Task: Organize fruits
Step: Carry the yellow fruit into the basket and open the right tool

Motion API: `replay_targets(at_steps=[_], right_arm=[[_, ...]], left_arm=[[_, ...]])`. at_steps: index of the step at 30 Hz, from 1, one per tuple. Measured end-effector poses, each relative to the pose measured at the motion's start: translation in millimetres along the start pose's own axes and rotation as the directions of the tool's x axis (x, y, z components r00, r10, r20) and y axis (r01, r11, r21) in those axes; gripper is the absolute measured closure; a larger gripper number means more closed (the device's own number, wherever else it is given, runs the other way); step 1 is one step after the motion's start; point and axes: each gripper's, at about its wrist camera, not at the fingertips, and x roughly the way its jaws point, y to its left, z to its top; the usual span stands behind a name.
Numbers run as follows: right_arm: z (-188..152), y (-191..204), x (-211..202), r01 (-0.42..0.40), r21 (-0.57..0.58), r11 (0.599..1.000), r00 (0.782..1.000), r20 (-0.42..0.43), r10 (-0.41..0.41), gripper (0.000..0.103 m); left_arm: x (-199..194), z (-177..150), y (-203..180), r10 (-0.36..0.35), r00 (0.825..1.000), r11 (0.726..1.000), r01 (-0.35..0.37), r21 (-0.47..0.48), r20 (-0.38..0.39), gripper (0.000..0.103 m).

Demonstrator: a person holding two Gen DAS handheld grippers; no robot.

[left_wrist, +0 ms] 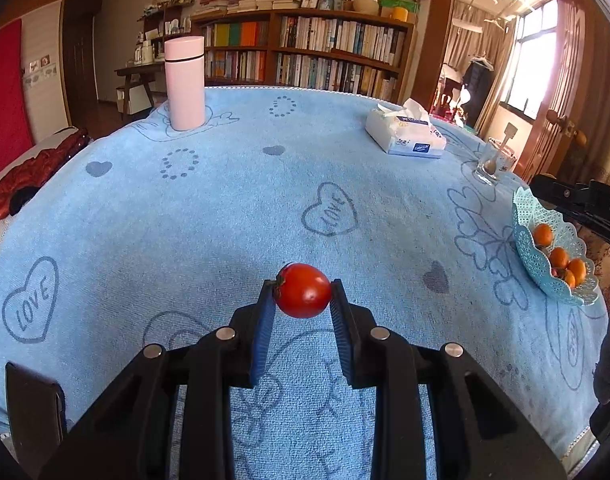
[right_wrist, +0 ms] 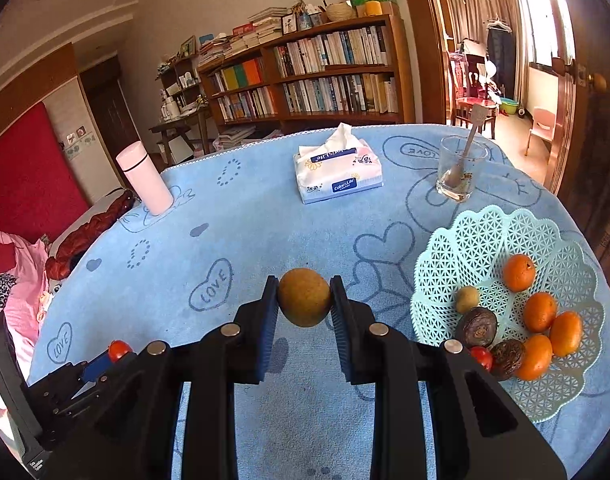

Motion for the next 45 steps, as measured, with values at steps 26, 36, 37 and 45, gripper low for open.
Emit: replay_targets(at_steps=[26,36,37,45], right_arm=[[-21.5,-112.2,-56.3,0.119,0.19,0.974,0.991,0.041,-0.129,0.077],[-39.5,-155.5,-59.7,0.153,0.262,0.953,0.986,0.018,-0.163,0.073],[-40.7,-159.9,-59.7,0.155,0.269,0.951,0.986,0.015,-0.165,0.07],[-47.4,-189.9,-75.9,0.191,0.315,0.93,0.975,0.051,-0.218,0.064]], left_arm=[[-4.5,-3.1,-65.8,-0.033,0.999,0.99,0.033,0.138,-0.005,0.075],[6.2,-5.9,-103.8,-0.047,0.998,0.976,0.053,0.209,-0.032,0.075],[7.1,-6.0,-107.9,-0.049,0.998,0.975,0.056,0.216,-0.036,0.075],[14.1,-3.3,-136.6,-0.103,0.992,0.965,0.119,0.236,-0.078,0.075]])
